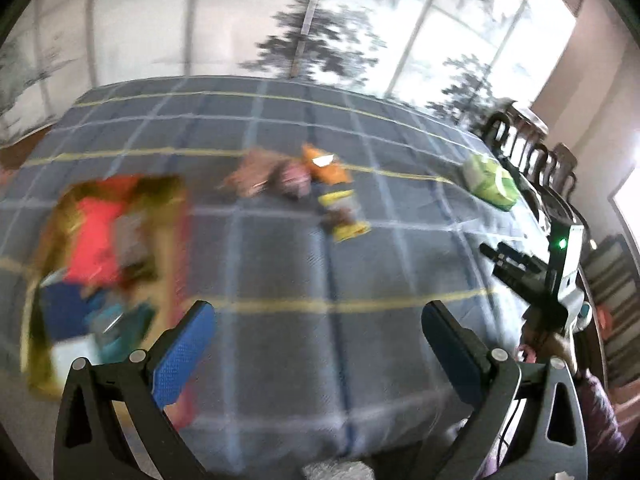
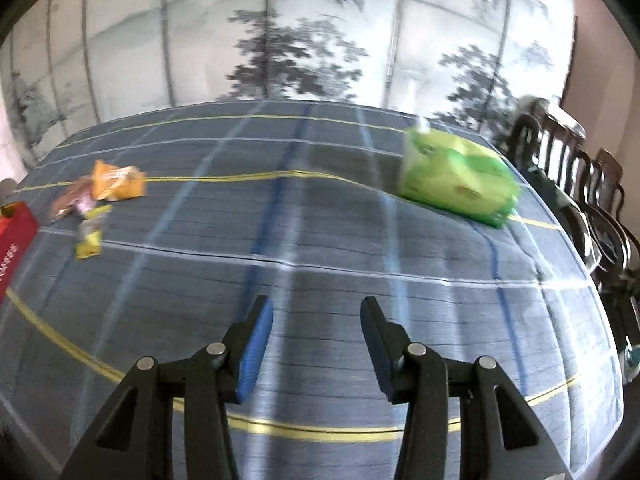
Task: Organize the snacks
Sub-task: 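Grasp the yellow-wrapped candy with the left gripper and lift it, then grasp the clear bag of peanuts with the right gripper while the left gripper holds the yellow candy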
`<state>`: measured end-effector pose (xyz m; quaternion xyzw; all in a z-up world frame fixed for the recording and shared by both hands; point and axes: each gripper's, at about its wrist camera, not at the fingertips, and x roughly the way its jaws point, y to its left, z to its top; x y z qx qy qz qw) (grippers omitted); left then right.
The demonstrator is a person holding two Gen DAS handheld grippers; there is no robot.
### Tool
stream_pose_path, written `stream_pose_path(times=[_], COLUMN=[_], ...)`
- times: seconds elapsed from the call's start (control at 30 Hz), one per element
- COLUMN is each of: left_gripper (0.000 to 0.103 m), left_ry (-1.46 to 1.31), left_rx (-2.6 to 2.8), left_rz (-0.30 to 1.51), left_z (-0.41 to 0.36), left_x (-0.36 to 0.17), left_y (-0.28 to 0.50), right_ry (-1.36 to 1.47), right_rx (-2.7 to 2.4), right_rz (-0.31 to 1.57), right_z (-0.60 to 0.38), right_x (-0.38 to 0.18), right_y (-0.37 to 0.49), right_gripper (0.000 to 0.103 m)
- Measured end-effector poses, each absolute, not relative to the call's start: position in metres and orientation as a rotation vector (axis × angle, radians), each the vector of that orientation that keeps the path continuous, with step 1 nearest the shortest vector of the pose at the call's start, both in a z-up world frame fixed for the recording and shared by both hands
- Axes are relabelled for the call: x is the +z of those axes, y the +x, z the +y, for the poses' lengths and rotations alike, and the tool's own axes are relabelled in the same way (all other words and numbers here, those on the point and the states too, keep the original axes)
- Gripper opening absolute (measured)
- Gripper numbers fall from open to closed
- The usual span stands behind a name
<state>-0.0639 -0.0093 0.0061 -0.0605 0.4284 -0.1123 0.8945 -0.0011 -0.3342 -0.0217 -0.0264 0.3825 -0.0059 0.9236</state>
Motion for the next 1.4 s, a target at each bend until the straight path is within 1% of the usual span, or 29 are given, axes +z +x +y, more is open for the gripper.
stream_pose_path(times=[0.17, 0.3, 0.37, 0.47, 0.53, 0.57, 0.7, 0.73, 0.8, 0.83, 0.87, 0.9, 1.03, 1.23, 1.4], left_gripper=[0.102, 0.101, 0.099, 0.099, 0.096, 0.093, 0.091, 0.089, 0.068, 0.055, 0.027, 0.022, 0.021, 0.021, 0.021], left_ry=[-0.129, -0.19, -0.211, -0.193, -0.171, -0.159, -0.117, -0.123, -0.116, -0.06, -0.001, 0.053, 0.01, -0.086, -0.113], left_rx=[-0.267, -0.229, -0.21, -0.145, -0.117, -0.109, -0.084, -0.093, -0.098, -0.084, -0.062, -0.059, -0.105, -0.168, -0.169], left_rz=[0.943, 0.988, 1.015, 1.017, 1.024, 1.028, 1.035, 1.043, 1.06, 1.03, 1.017, 1.01, 1.021, 0.996, 0.989], left_z=[-0.049, -0.061, -0.065, -0.067, -0.071, -0.073, -0.084, -0.086, -0.089, -0.094, -0.1, -0.105, -0.101, -0.075, -0.055], left_x=[-0.01, -0.031, -0.041, -0.051, -0.058, -0.06, -0.069, -0.073, -0.08, -0.08, -0.08, -0.081, -0.08, -0.07, -0.061], left_y=[0.005, 0.046, 0.062, 0.074, 0.079, 0.082, 0.092, 0.095, 0.096, 0.095, 0.094, 0.092, 0.071, -0.005, -0.051], right_ry=[0.034, 0.109, 0.128, 0.139, 0.145, 0.154, 0.189, 0.196, 0.206, 0.209, 0.211, 0.212, 0.207, 0.168, 0.152], right_rx=[0.027, 0.064, 0.079, 0.112, 0.126, 0.135, 0.148, 0.149, 0.151, 0.153, 0.153, 0.152, 0.143, 0.143, 0.398], right_rz=[0.798, 0.793, 0.791, 0.783, 0.786, 0.788, 0.781, 0.779, 0.778, 0.779, 0.781, 0.785, 0.792, 0.804, 0.814], right_z=[-0.359, -0.37, -0.373, -0.372, -0.372, -0.372, -0.377, -0.378, -0.38, -0.38, -0.381, -0.381, -0.38, -0.373, -0.32], right_x=[-0.032, -0.032, -0.033, -0.032, -0.033, -0.033, -0.033, -0.033, -0.033, -0.033, -0.033, -0.034, -0.034, -0.035, -0.023], right_y=[0.0, 0.001, 0.0, -0.003, -0.003, -0.003, -0.004, -0.005, -0.005, -0.005, -0.004, -0.004, -0.003, -0.001, 0.005], right_gripper=[0.047, 0.047, 0.047, 0.047, 0.047, 0.047, 0.047, 0.047, 0.047, 0.047, 0.047, 0.047, 0.047, 0.047, 0.047])
